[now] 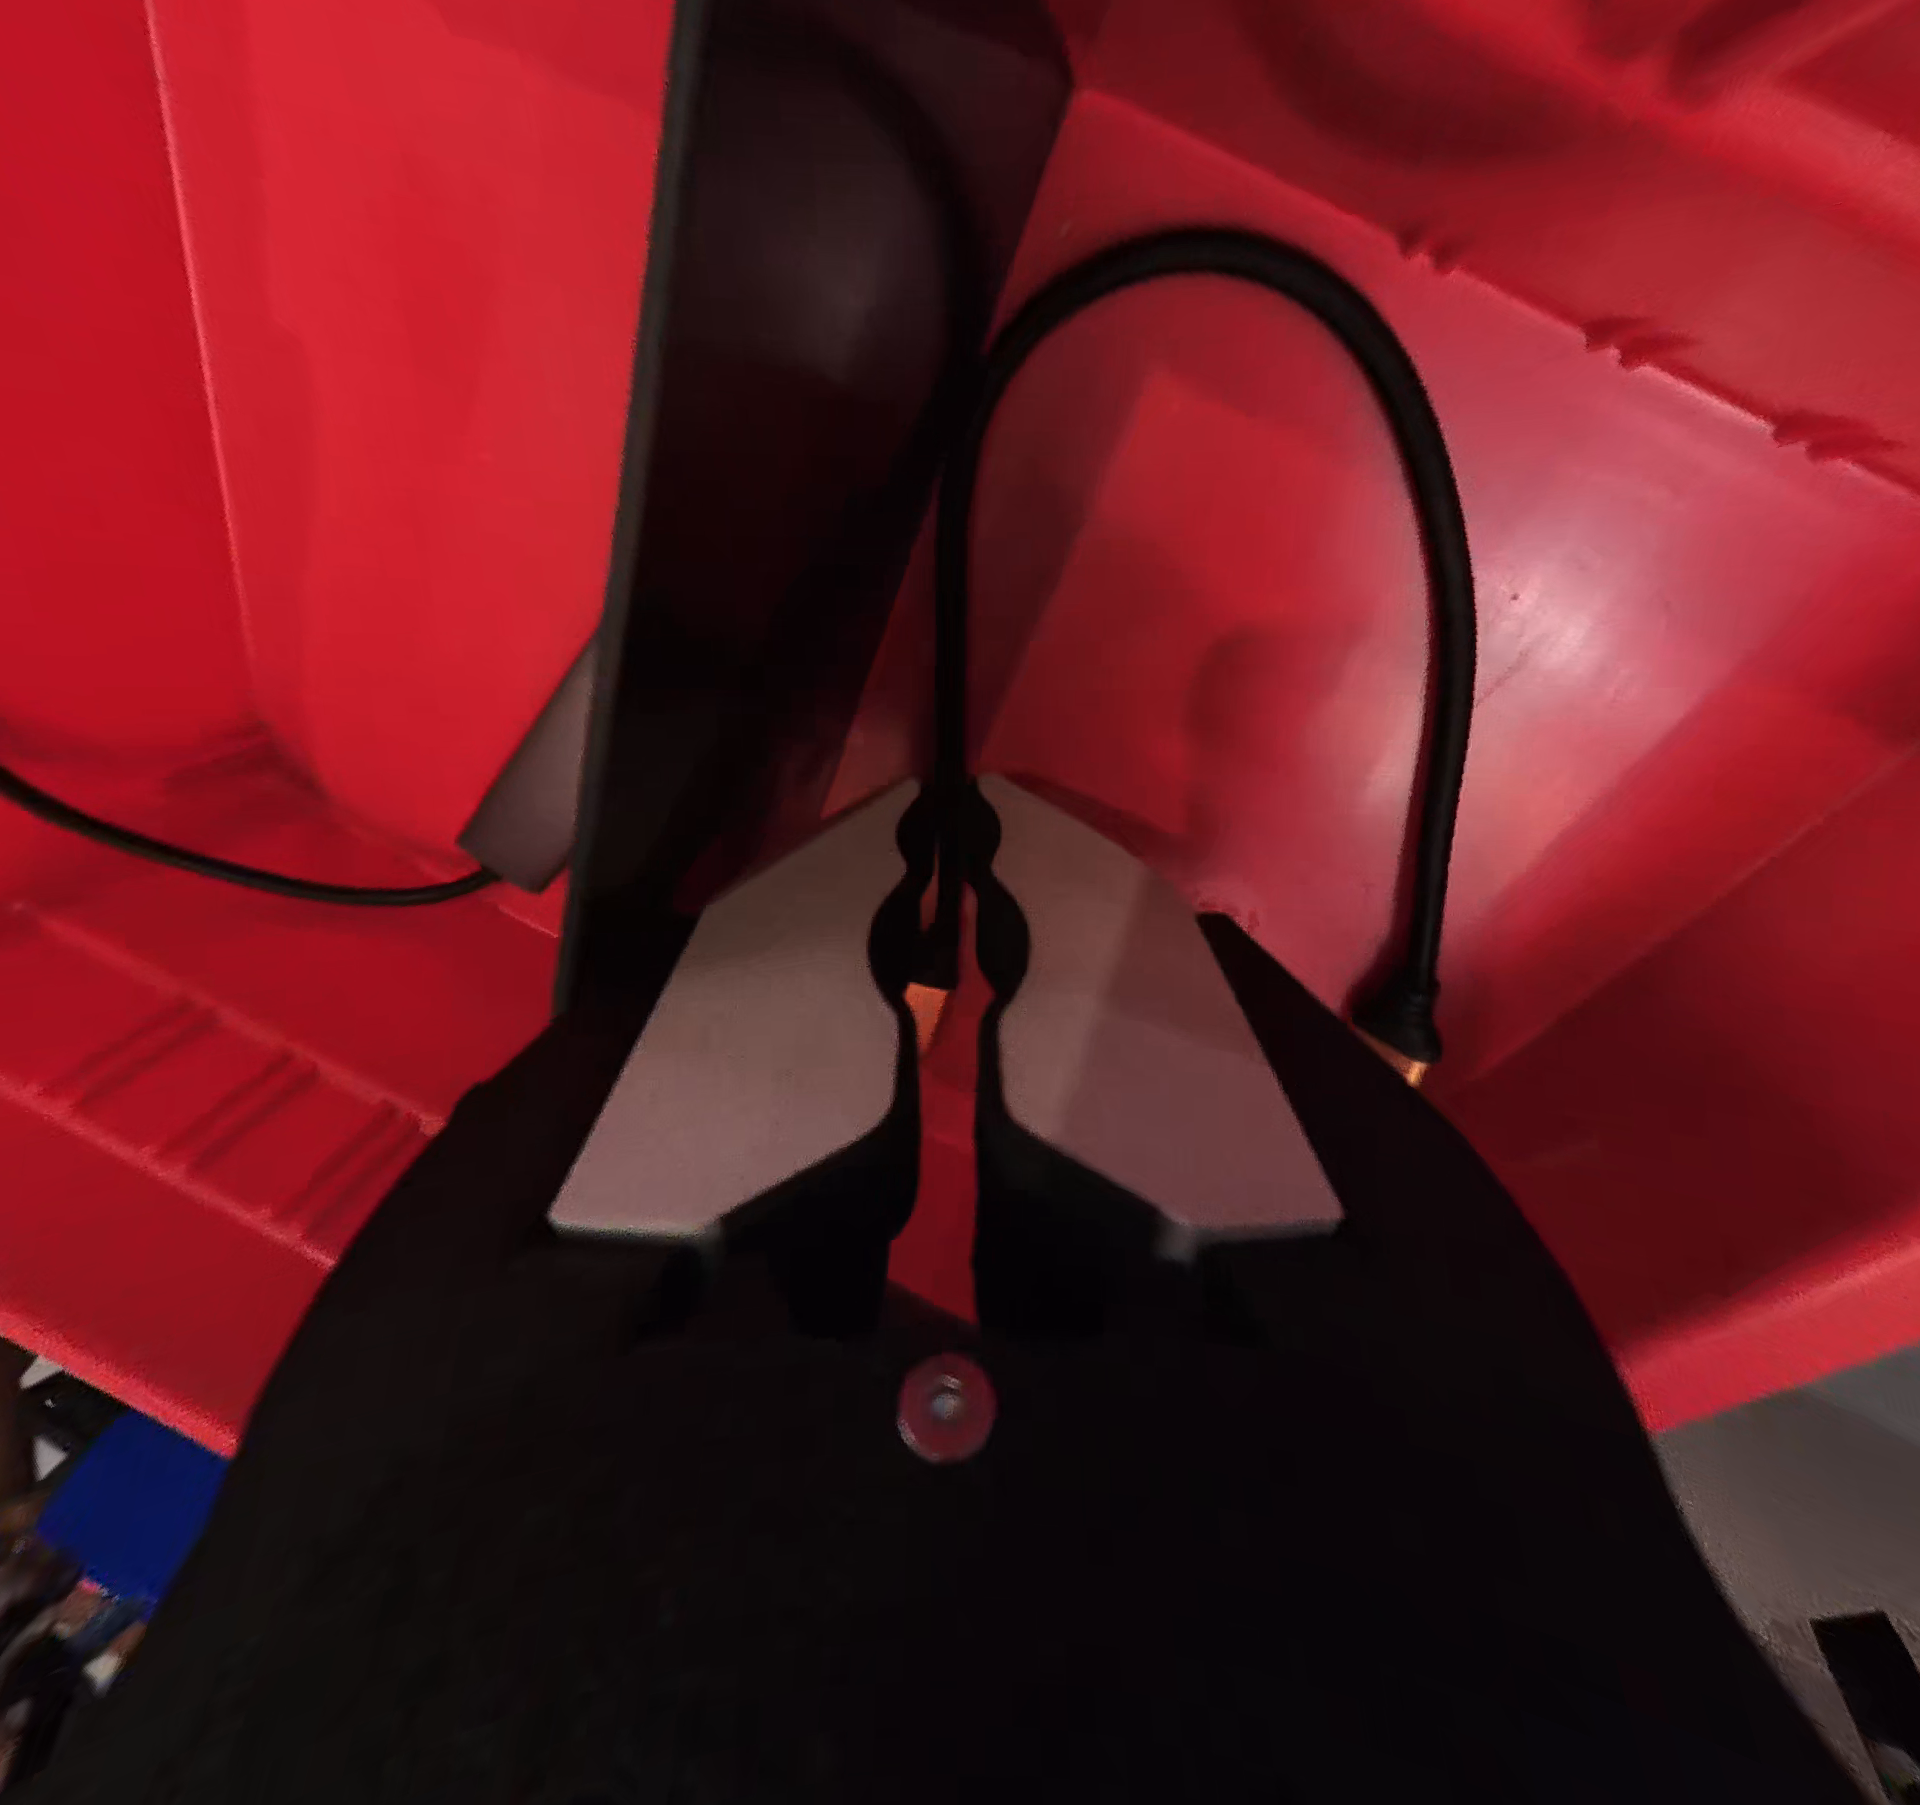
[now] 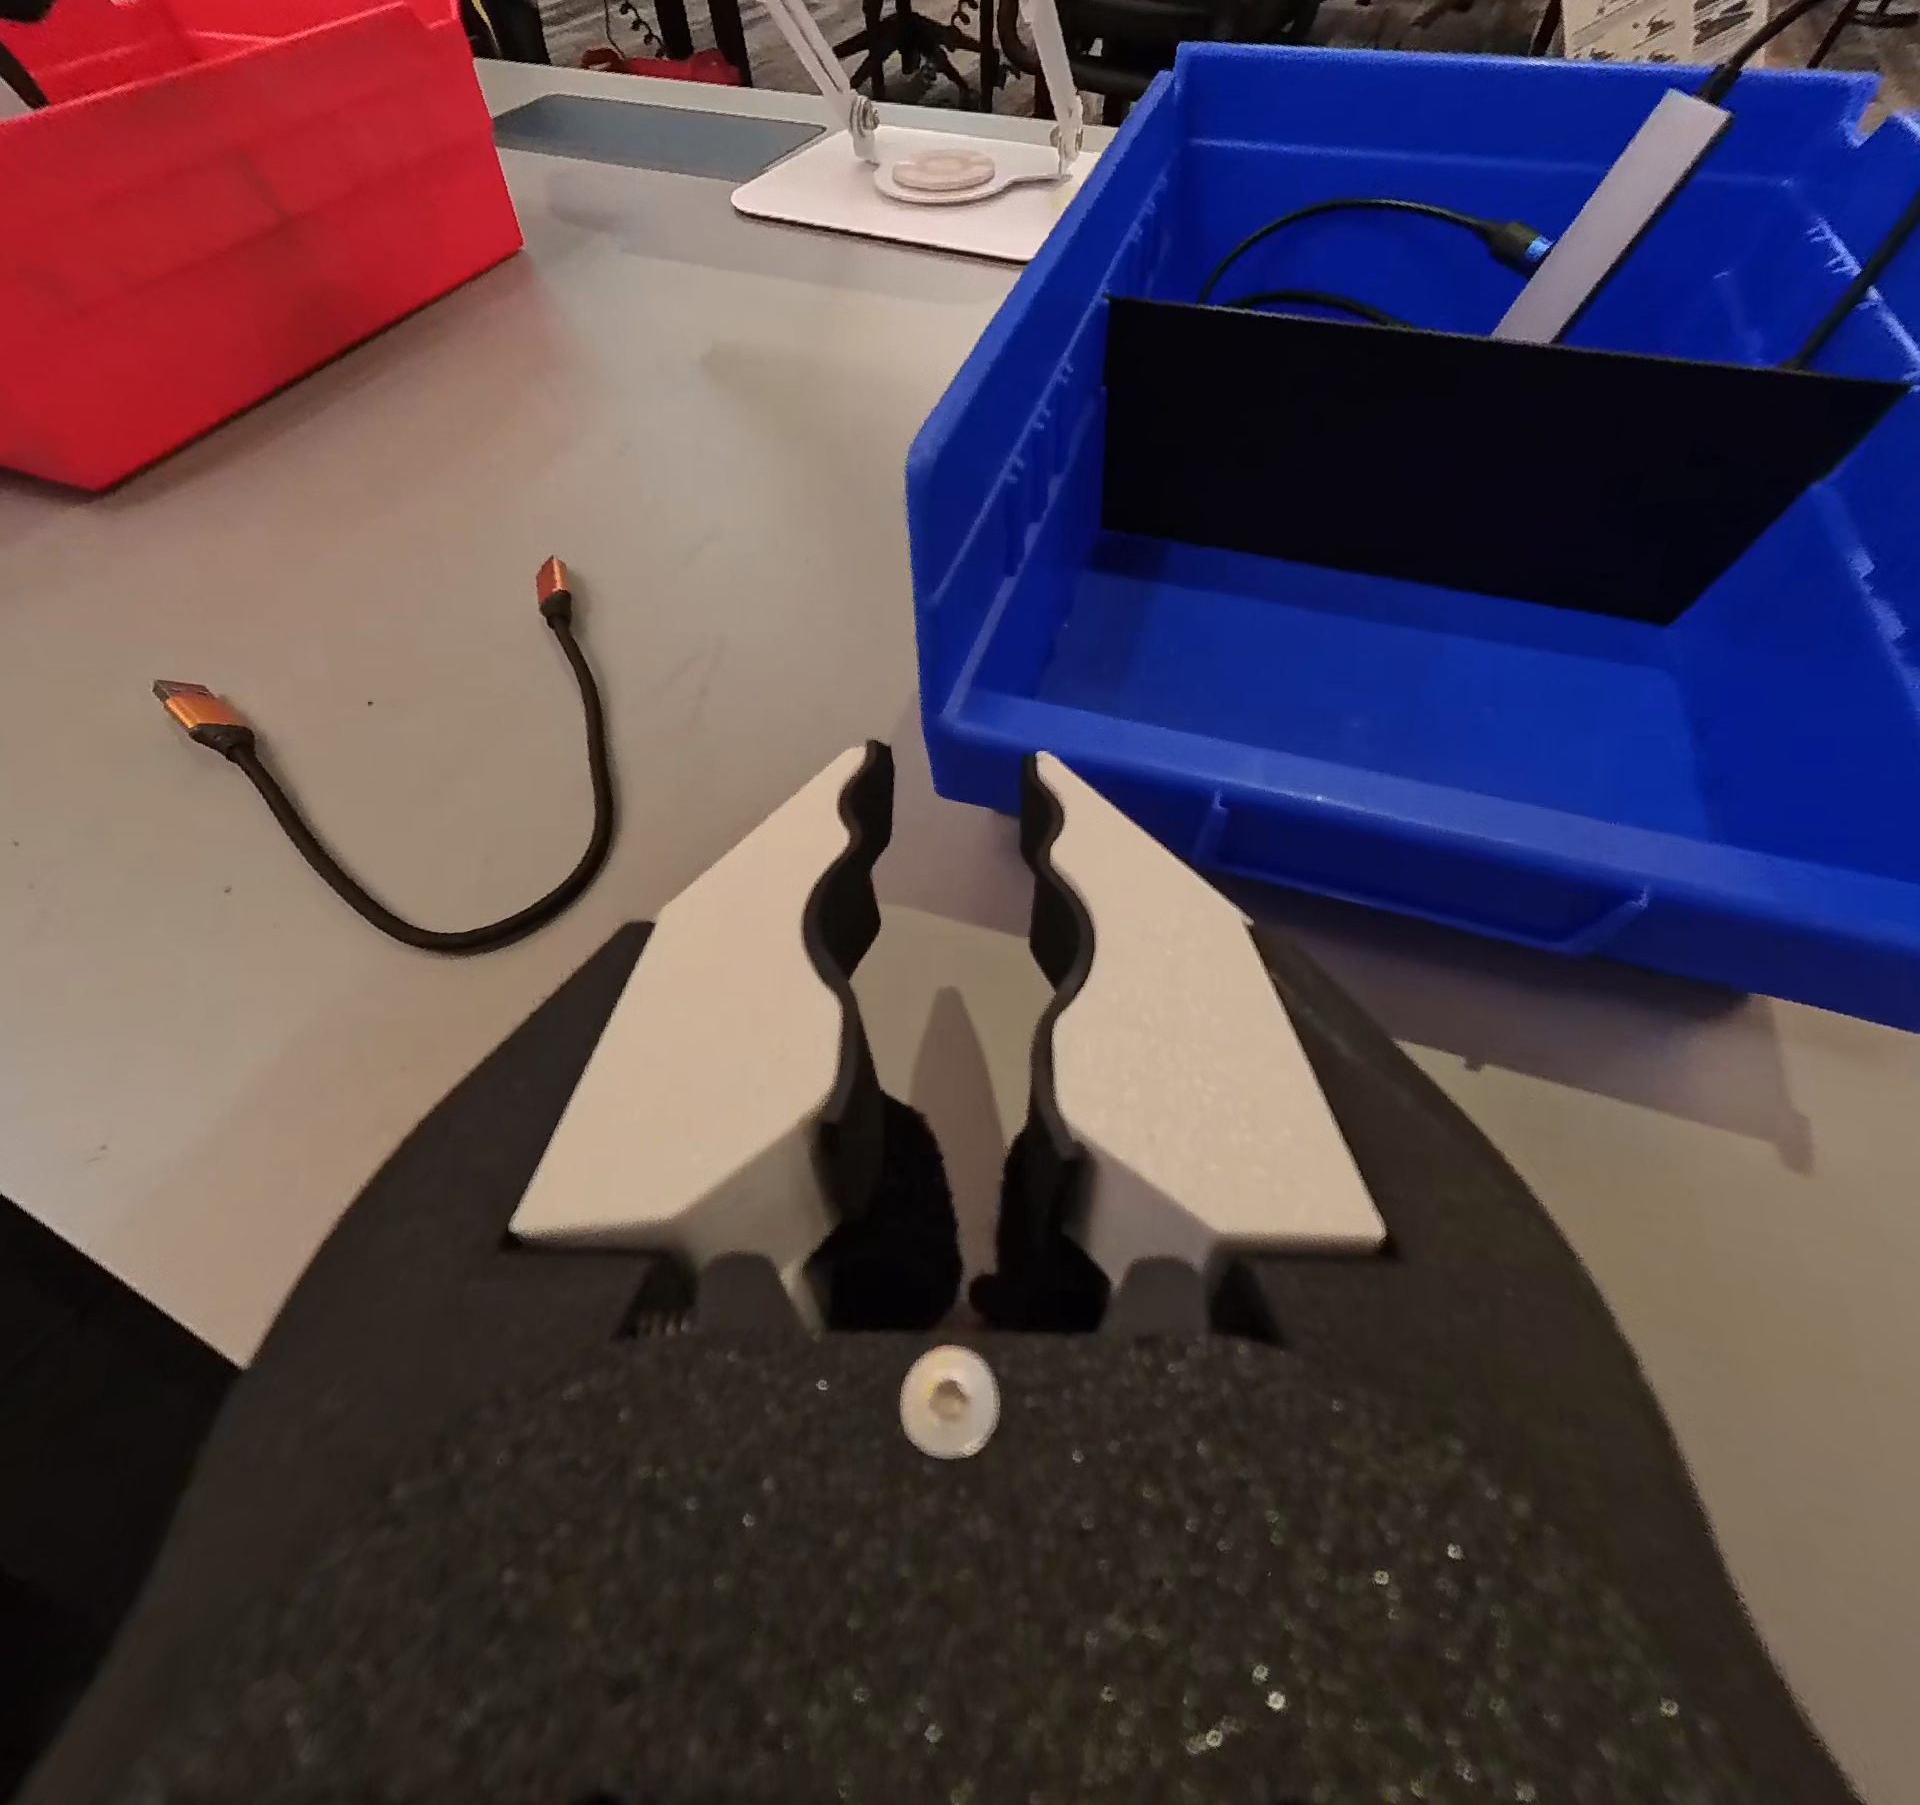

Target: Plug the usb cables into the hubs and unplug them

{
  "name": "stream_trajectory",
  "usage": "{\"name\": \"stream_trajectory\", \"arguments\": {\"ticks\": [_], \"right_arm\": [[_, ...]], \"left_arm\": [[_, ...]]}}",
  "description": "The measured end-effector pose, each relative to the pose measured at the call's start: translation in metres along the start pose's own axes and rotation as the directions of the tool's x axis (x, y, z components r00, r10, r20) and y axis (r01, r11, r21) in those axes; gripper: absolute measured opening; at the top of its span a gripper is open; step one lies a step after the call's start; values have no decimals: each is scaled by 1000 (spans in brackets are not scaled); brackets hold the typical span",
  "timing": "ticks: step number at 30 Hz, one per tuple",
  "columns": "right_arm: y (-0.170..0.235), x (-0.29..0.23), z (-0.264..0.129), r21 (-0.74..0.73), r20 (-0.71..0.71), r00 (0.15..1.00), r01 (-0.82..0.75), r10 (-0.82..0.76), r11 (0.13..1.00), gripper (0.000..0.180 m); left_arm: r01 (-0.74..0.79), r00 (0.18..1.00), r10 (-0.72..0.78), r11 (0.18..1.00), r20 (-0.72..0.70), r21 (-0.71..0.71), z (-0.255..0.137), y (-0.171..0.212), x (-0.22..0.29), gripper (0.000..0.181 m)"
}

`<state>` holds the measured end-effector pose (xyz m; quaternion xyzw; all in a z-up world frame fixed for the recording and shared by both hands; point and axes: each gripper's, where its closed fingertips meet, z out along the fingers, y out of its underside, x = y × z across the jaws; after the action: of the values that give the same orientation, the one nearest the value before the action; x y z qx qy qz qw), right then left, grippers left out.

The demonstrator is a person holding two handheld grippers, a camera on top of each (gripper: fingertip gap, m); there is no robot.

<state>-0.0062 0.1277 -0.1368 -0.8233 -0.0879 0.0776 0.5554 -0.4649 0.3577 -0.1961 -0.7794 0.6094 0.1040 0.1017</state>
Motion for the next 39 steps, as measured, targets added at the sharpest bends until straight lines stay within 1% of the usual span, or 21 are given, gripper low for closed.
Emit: {"name": "stream_trajectory", "arguments": {"ticks": [1, 3, 6, 11, 13, 16, 18, 20, 22, 24, 25, 27, 30, 33, 36, 39], "right_arm": [[0, 0, 0, -2, -2, 1000, 4, -4, 1000, 23], [0, 0, 0, -2, -4, 1000, 7, -7, 1000, 23], [1, 0, 0, -2, 0, 1000, 1, -1, 1000, 23], [1, -1, 0, -2, 5, 1000, 2, -2, 1000, 23], [1, -2, 0, -4, 10, 1000, 2, -2, 1000, 23], [2, -4, 1, -9, 12, 1000, 7, -7, 1000, 23], [2, -3, 1, -8, 7, 1000, 12, -12, 1000, 23], [2, -3, 1, -11, 5, 1000, 15, -15, 1000, 23], [2, -2, 0, -9, 2, 1000, 16, -16, 1000, 23], [2, -2, 0, -9, 3, 1000, 13, -13, 1000, 23], [2, -3, 0, -9, 3, 1000, 14, -14, 1000, 23], [1, -3, 0, -8, 4, 1000, 18, -18, 1000, 23], [1, -4, 0, -9, 5, 1000, 23, -23, 1000, 23], [1, -5, 0, -8, 4, 1000, 26, -26, 1000, 23], [1, -4, -1, -7, 2, 1000, 26, -26, 1000, 23], [2, -3, -1, -10, 2, 1000, 24, -24, 1000, 23]], "left_arm": [[3, 1000, -3, 1000, 5, 6, 0, 0, 0, 4], [-8, 1000, 8, 1000, 17, 15, 0, 0, 0, 4], [-63, 997, 61, 997, 40, 36, -7, 4, 4, 3], [-57, 997, 50, 990, 64, 128, -47, 11, 12, 3], [-78, 992, 62, 985, 109, 153, -67, 12, 10, 3], [-118, 966, 68, 974, 248, 194, -114, 9, -1, 3], [-149, 929, 56, 962, 366, 231, -160, 4, -10, 3], [-211, 896, 73, 939, 438, 273, -207, -7, -5, 3], [-314, 864, 145, 904, 482, 291, -244, -23, 13, 3], [-431, 831, 254, 857, 495, 283, -265, -42, 38, 3], [-484, 814, 316, 833, 488, 268, -267, -53, 51, 3], [-583, 767, 445, 785, 462, 211, -259, -73, 75, 3], [-695, 700, 604, 700, 381, 165, -225, -105, 109, 3], [-778, 628, 734, 603, 260, 177, -176, -135, 146, 3], [-830, 550, 819, 515, 165, 213, -128, -165, 180, 3], [-831, 512, 853, 462, 102, 310, -101, -198, 213, 3]]}}
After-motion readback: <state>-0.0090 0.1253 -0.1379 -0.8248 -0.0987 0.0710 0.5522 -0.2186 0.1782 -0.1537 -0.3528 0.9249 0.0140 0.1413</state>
